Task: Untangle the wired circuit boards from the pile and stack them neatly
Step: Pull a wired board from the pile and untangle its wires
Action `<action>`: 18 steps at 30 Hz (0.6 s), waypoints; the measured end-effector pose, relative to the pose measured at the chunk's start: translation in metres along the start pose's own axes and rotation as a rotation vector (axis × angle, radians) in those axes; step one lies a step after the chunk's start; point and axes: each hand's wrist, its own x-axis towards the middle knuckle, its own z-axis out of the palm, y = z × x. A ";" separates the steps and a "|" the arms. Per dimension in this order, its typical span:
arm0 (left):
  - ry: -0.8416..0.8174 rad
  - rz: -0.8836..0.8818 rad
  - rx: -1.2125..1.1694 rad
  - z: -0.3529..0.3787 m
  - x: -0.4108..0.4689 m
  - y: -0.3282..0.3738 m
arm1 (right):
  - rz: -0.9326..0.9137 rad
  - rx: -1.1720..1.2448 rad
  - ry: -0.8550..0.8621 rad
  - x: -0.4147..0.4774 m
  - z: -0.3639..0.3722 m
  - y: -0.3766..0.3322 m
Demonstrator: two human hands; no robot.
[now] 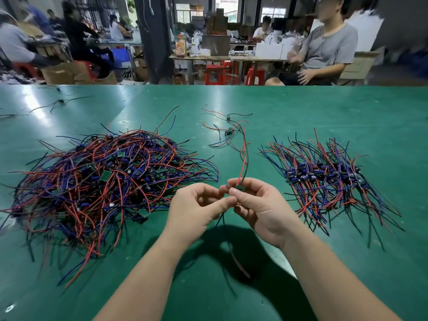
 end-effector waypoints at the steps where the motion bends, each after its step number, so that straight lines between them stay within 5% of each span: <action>1: 0.001 -0.011 -0.053 0.001 0.000 -0.001 | -0.002 0.006 -0.009 0.000 0.000 -0.001; 13: -0.428 -0.470 -0.401 0.003 -0.004 0.006 | -0.046 -0.007 -0.055 0.000 -0.012 -0.012; 18: -0.222 -0.469 -0.399 0.003 0.002 0.007 | -0.076 -0.195 0.130 0.006 -0.011 -0.005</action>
